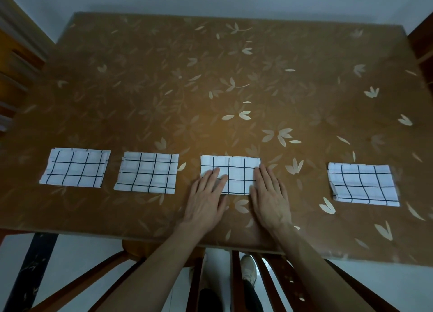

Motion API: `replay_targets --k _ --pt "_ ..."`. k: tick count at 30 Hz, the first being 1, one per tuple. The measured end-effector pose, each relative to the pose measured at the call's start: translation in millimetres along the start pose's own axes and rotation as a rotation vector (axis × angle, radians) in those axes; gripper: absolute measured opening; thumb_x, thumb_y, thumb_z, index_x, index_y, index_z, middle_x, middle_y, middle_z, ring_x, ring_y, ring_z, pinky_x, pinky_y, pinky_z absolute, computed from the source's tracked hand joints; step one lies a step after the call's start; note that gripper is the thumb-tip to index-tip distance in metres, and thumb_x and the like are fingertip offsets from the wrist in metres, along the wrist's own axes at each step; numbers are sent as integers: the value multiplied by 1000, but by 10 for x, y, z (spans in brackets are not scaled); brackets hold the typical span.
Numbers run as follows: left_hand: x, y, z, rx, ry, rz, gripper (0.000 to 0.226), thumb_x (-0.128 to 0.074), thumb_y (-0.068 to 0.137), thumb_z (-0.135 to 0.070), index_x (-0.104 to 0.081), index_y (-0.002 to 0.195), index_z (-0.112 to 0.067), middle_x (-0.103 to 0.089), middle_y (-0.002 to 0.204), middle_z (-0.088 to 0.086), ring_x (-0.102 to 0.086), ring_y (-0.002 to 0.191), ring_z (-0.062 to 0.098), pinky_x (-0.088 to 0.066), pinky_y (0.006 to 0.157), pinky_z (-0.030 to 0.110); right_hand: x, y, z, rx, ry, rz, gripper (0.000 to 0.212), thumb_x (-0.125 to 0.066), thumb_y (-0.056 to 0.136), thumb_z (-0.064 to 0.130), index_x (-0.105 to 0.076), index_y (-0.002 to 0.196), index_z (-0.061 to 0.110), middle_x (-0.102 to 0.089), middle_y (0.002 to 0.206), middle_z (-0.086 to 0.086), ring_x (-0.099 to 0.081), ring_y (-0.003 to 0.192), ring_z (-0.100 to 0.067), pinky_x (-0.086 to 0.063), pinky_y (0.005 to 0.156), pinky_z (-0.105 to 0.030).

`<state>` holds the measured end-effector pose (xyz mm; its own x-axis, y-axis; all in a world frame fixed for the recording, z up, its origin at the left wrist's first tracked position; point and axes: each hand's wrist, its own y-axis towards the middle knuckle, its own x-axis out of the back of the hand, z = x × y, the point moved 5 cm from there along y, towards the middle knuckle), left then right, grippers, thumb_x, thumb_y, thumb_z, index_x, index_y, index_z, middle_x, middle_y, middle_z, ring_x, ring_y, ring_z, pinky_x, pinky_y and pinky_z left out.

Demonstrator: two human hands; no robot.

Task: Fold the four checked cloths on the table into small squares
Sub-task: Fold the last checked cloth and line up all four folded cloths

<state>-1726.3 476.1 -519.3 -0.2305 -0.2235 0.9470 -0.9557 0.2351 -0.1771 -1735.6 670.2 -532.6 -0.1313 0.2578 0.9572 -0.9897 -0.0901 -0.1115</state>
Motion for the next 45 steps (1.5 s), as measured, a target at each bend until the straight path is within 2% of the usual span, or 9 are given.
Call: replay_targets --k 5,8,14,19,27,32,36,41,45 --pt "74 -12 -1 -3 -34 -24 66 -24 100 -53 -31 159 -26 -24 169 1 -15 156 20 -19 126 51 71 2 -8 28 48 51 65 -16 108 52 -13 166 22 -13 173 4 -8 159 -12 -17 129 -42" --pt "233 -55 -61 1 -91 -85 63 -29 102 -50 -34 158 -22 -30 167 2 -19 156 19 -20 126 49 259 -36 17 29 53 15 69 -11 106 57 -13 166 22 -15 172 4 -6 158 -10 -14 130 -41" --pt "681 -217 -303 23 -105 -202 55 -34 104 -43 -47 151 -16 -47 156 6 -36 149 23 -30 122 48 920 -280 228 44 32 -174 59 -31 109 47 -32 160 19 -40 163 -2 -29 154 -20 -16 126 -37" --pt "1103 -347 -748 -41 -108 -301 54 -37 103 -41 -56 143 -11 -56 148 10 -46 143 28 -40 115 52 1504 -626 157 -13 93 -311 55 -40 108 44 -43 155 15 -46 159 -3 -29 154 -18 -22 127 -41" --pt "1376 -357 -1667 -69 -131 -389 50 -39 105 -40 -54 145 -13 -54 149 8 -43 144 27 -35 118 44 2208 -908 -642 -78 160 -354 56 -34 109 49 -42 155 19 -39 163 1 -31 153 -18 -29 124 -44" --pt "1222 -189 -2287 -45 -143 -369 53 -33 106 -43 -51 147 -13 -52 152 7 -40 145 25 -33 120 47 2431 -909 -1355 -7 147 -325 59 -29 109 50 -35 160 19 -32 167 3 -23 156 -14 -21 127 -41" --pt "1030 -44 -2729 32 -153 -353 54 -31 107 -44 -49 148 -15 -50 154 6 -38 147 24 -32 121 47 2419 -882 -1896 47 144 -252 59 -29 110 49 -28 163 23 -25 170 6 -16 158 -10 -18 129 -40" --pt "792 89 -3128 97 -131 -272 56 -24 106 -44 -51 147 -17 -51 153 4 -39 146 22 -34 120 44 2228 -845 -2377 71 155 -139 59 -28 110 49 -31 162 22 -29 168 6 -17 158 -12 -14 129 -37" --pt "558 179 -3358 43 -75 -184 56 -21 106 -42 -48 149 -19 -48 155 2 -37 146 20 -29 121 41 2000 -755 -2671 60 138 -76 62 -19 109 49 -34 161 18 -32 167 1 -21 157 -17 -25 127 -46"
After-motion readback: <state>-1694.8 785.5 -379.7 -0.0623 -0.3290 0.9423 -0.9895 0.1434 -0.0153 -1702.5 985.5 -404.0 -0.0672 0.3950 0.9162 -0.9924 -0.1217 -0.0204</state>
